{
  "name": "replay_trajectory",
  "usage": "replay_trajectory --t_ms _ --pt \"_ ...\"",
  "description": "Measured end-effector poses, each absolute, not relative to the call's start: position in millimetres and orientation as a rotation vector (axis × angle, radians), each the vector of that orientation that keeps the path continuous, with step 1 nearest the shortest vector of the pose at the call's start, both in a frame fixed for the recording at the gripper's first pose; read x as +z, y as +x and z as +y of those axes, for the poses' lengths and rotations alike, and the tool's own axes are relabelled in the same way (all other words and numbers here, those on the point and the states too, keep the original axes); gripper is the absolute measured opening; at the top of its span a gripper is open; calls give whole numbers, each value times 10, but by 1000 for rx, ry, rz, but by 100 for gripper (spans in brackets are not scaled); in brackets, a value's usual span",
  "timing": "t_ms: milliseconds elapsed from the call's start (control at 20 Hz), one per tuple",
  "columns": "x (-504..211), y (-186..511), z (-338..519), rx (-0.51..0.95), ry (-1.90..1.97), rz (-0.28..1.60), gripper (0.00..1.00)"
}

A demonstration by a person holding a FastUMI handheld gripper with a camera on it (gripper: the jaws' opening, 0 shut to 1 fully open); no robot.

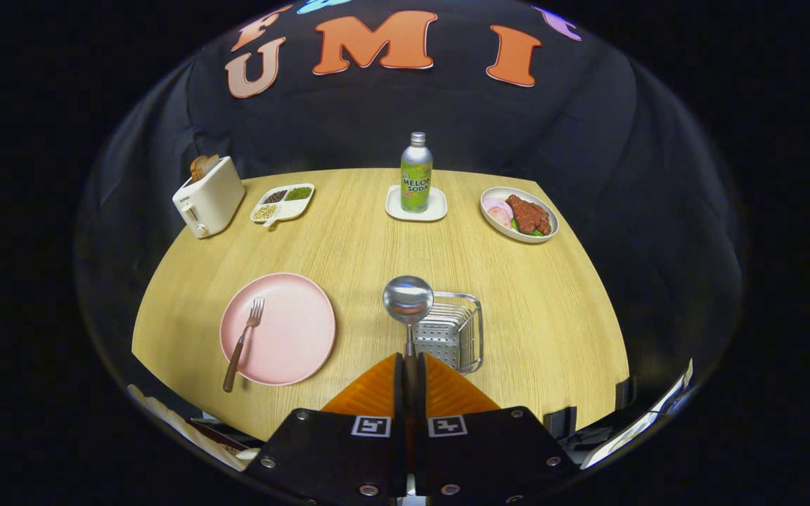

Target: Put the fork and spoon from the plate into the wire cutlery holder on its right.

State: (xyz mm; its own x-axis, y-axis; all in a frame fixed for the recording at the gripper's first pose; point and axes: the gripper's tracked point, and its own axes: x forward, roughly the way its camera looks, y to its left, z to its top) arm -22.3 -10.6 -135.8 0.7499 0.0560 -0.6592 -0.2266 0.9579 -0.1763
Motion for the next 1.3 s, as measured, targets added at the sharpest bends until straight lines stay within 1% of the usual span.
replay_trajectory --t_ms 150,450,900,1300 --pt "-1373 -177 -254 144 -301 756 5" --pt "-1535 -144 -393 167 -373 887 5" --pt "-1758 -11 -387 193 -397 1069 5" --pt "-1787 133 -324 195 -387 1133 5"
